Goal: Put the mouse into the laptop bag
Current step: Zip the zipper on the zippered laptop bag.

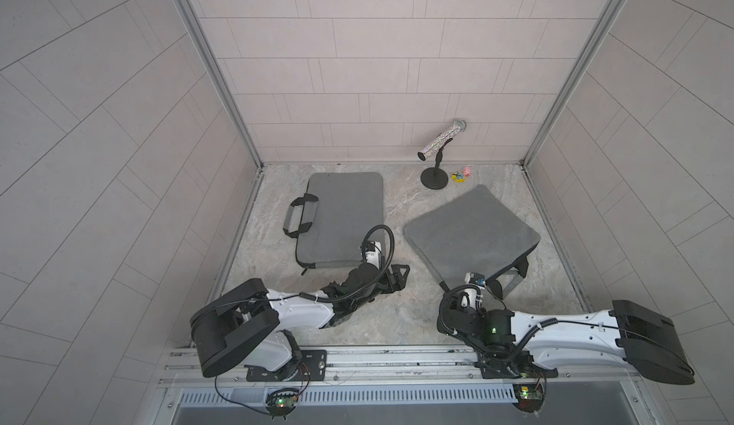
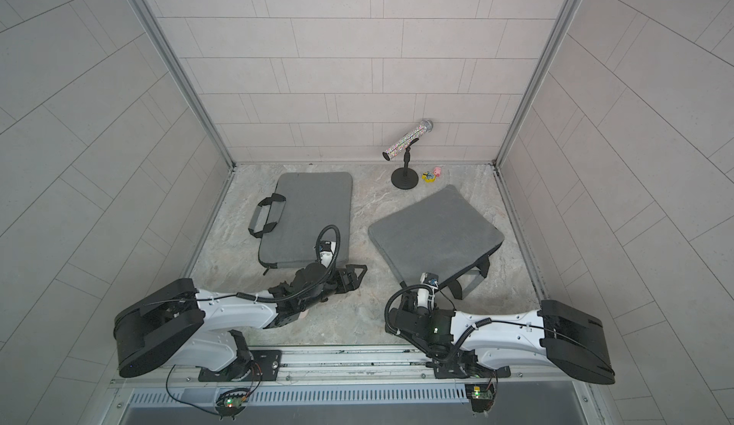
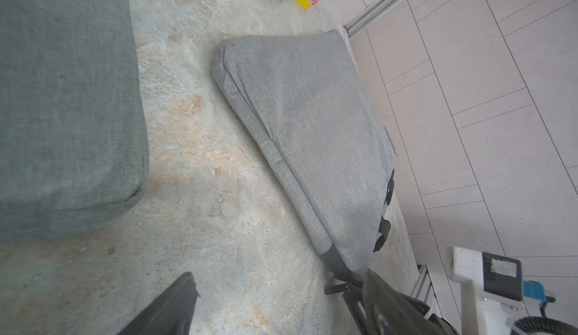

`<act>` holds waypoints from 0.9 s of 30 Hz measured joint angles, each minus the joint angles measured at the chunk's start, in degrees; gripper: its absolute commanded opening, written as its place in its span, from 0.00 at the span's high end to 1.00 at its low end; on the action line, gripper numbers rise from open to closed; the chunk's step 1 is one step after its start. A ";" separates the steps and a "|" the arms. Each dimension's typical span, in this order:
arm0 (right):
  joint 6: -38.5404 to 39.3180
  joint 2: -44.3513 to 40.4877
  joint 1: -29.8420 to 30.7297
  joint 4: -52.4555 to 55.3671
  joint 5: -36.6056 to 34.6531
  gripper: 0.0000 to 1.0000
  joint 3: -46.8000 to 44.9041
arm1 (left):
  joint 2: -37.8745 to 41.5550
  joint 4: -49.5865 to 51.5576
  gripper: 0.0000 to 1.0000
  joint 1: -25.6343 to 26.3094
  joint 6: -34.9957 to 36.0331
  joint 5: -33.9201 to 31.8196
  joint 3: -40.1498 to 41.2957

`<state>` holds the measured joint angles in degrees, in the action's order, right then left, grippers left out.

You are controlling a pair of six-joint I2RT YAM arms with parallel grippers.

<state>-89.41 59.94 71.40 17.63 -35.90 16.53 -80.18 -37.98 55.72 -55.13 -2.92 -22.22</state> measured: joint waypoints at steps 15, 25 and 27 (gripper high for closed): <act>4.07 9.14 -1.42 -5.86 1.31 0.50 1.57 | -0.07 -0.74 0.13 0.00 -0.42 -0.04 0.02; 3.52 4.87 -0.68 -3.93 5.20 0.42 1.99 | -0.20 -1.33 0.13 0.00 -0.57 0.35 0.04; 2.60 3.19 1.49 -2.12 5.46 0.41 2.36 | -0.02 -1.57 0.13 0.00 -0.59 0.39 0.22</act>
<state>-86.80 63.13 72.88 15.51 -30.44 18.90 -80.20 -39.55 55.72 -55.72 -2.52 -22.00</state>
